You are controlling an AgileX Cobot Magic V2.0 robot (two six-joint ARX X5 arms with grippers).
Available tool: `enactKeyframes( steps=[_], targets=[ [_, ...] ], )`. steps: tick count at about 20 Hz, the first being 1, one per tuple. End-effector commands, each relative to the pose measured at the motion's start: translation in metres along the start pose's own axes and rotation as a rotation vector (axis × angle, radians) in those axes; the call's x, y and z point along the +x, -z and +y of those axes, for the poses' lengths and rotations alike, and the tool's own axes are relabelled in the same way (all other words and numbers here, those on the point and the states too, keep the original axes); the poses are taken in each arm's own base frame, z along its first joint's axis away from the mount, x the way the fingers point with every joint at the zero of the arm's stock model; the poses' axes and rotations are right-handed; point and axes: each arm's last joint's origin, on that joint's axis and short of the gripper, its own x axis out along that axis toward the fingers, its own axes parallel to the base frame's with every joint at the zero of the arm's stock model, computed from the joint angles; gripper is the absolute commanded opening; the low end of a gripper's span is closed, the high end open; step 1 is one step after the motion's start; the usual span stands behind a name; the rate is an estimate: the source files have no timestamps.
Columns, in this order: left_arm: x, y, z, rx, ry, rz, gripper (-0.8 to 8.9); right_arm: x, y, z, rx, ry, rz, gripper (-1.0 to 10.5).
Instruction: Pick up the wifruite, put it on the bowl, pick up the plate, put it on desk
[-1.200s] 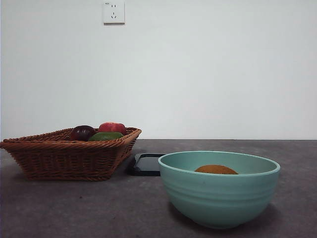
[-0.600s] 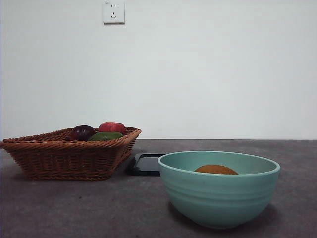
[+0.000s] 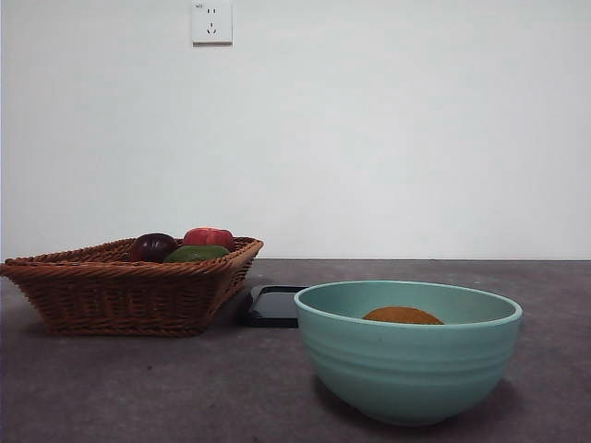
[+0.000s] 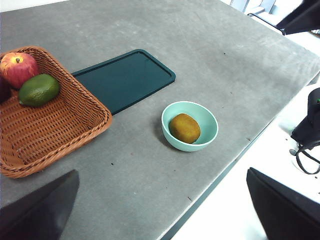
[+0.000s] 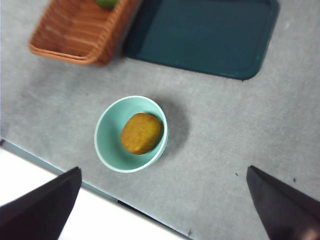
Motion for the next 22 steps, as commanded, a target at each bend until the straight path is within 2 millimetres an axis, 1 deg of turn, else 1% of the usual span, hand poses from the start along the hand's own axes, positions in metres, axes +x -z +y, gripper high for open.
enactKeyframes(
  steps=[1,6,9,15,19,22],
  targets=[
    [-0.002,-0.002,0.0,0.014,0.01,-0.017,5.62,0.014,-0.014,0.001,-0.014,-0.01,0.051,6.6],
    [-0.002,-0.002,0.0,0.014,0.011,-0.019,5.62,0.06,-0.035,0.004,-0.032,-0.008,0.204,6.6],
    [-0.002,-0.003,-0.001,0.013,0.012,-0.025,5.62,0.088,-0.042,0.008,-0.036,0.049,0.273,6.6],
    [-0.002,-0.003,-0.001,0.013,0.012,-0.025,5.62,0.141,-0.046,0.015,-0.052,0.137,0.407,6.6],
    [-0.002,-0.003,-0.001,0.013,0.012,-0.025,5.62,0.175,-0.045,0.013,-0.046,0.166,0.499,6.6],
    [-0.002,-0.003,-0.001,0.013,0.012,-0.025,5.62,0.195,-0.043,0.009,-0.041,0.192,0.556,6.6]
  ],
)
